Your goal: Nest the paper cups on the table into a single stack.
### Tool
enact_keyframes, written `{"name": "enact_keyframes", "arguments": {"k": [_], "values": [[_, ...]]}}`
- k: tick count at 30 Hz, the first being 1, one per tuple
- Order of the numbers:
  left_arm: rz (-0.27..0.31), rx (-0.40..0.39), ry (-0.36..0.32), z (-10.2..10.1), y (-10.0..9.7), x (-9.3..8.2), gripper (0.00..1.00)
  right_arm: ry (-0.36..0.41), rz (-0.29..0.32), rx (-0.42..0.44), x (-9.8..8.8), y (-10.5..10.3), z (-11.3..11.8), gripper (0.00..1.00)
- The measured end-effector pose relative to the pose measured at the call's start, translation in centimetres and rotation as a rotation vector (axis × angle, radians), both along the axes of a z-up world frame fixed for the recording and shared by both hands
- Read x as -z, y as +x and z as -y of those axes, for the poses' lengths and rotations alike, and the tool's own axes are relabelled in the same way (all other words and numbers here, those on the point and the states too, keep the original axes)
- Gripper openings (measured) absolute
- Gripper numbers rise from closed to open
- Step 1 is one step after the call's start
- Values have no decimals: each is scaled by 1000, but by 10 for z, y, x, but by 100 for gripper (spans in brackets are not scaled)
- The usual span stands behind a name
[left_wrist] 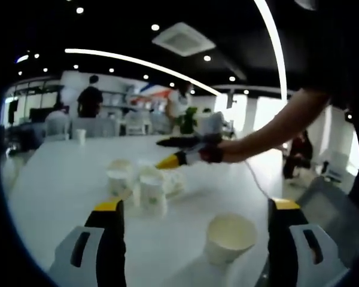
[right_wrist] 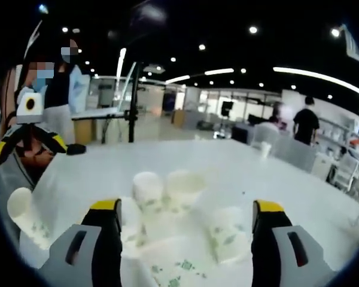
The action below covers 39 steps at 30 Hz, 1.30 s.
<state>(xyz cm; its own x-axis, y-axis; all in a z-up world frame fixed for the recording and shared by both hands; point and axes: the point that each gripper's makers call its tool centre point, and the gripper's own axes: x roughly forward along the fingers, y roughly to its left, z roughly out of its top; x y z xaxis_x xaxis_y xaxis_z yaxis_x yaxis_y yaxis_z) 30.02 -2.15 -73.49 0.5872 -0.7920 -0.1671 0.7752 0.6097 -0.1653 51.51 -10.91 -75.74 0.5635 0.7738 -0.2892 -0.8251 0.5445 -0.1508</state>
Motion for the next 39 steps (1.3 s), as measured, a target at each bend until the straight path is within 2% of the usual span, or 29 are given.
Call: {"name": "enact_keyframes", "arguments": {"k": [20,39], "values": [[-27,16,0,4,-2,9,97,-29,-1,35,19,39,-9,84],[-43,10,-3,2,-8,13,97,-74,-26,-28,34,49,-32,79]]}}
